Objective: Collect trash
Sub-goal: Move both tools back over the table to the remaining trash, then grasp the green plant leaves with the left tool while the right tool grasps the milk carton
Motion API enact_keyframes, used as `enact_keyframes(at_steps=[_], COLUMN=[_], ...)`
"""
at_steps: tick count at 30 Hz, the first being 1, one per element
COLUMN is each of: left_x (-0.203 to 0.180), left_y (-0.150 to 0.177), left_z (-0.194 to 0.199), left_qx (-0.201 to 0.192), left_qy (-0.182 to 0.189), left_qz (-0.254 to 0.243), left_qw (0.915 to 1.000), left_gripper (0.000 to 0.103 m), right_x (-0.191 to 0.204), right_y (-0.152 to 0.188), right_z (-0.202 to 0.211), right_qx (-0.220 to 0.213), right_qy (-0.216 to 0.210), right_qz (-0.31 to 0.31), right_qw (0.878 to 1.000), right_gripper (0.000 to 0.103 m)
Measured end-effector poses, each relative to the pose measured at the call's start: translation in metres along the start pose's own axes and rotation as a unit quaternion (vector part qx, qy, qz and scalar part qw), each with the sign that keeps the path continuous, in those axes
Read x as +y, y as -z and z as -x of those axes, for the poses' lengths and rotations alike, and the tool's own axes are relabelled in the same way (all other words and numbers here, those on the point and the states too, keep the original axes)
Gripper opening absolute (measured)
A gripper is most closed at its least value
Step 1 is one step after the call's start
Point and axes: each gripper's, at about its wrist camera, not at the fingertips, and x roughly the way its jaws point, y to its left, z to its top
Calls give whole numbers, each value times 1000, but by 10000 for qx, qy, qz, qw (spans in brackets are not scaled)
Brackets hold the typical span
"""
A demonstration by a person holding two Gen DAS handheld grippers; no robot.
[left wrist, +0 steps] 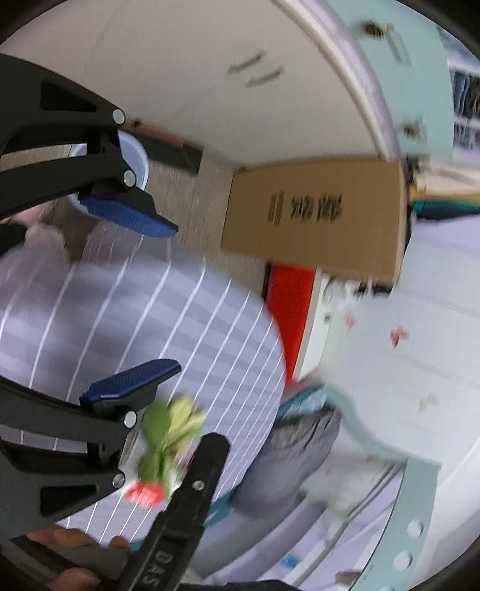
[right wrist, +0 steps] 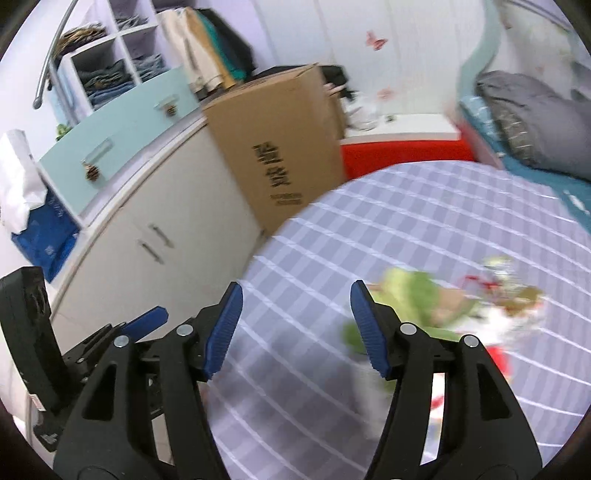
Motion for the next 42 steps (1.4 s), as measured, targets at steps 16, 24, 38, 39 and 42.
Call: enact_keyframes(at_steps=[16, 24, 38, 39, 42], left_x=[-163, -187, -157, -156, -148], left_y=[22, 13, -30, -33, -38], left_z=[-47, -74, -40, -38, -35], left_qx=[438, 683, -452, -505, -576], left_qy=[651, 572, -37, -65, -103], left_qz=[-1303, -1573, -1211, -1185, -1091], left_qw=[9884, 9835, 9916, 9916, 9923], left_gripper=[67, 16, 3, 3, 3], right_x=[-142, -175, -176, -175, -170], right_y=[26, 30, 19, 17, 13], right_z=[59, 35, -14, -16, -26], right_qx=[-121, 282, 565, 557, 634], right_qy=[599, 405, 246, 274, 419], right_qz=[-929, -1622, -2358, -2341, -2212], right_qw=[9938, 9855, 9698, 9702, 9723], right_gripper=[66, 70, 78, 78, 78])
